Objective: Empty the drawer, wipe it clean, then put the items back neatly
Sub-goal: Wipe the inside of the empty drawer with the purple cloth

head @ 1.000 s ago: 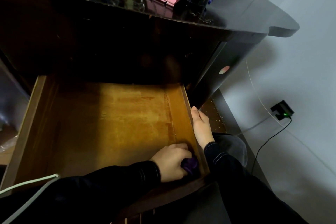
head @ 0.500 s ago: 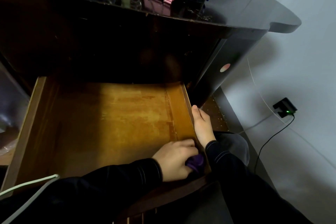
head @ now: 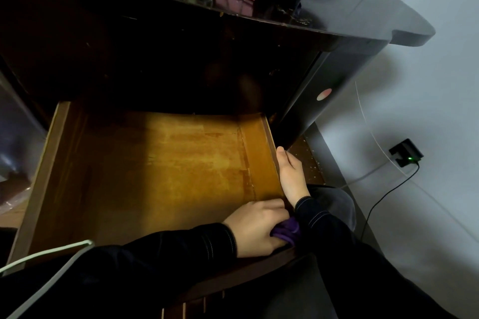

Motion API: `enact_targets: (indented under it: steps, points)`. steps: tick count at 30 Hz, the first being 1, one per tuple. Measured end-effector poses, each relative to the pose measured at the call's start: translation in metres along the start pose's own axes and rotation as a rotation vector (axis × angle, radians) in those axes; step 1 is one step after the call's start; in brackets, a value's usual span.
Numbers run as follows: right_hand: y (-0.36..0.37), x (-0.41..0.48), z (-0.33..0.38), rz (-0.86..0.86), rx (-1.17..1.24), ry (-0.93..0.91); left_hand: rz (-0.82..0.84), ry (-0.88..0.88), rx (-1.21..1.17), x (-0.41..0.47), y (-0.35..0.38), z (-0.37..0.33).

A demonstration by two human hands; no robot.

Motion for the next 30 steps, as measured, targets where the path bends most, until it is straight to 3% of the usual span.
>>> enact_targets:
  steps: [8,13,15,23,30]
  points:
    - [0.0,-0.002,0.002,-0.009,-0.018,0.008,0.063,-0.135,-0.035,0.002,0.005,0.006]
    - [0.0,0.001,0.0,-0.016,-0.043,-0.016,0.257,-0.495,-0.15,0.006,0.021,0.034]
    - [0.0,0.002,-0.001,-0.011,-0.062,-0.038,0.276,-0.561,-0.162,0.004,0.029,0.04]
    - [-0.001,0.006,-0.003,-0.027,-0.1,-0.077,0.314,-0.379,0.261,0.004,0.043,0.048]
    - [-0.002,0.006,-0.006,-0.025,-0.064,-0.081,0.24,-0.379,0.311,0.018,0.034,0.065]
Point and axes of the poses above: each hand's wrist, its own x-axis towards the middle knuckle, its own y-axis out of the palm, z = x × y, the point moved 5 cm from there along x, towards the middle knuckle, and after that the axes turned 1 degree about y, right-handed, at the moved point
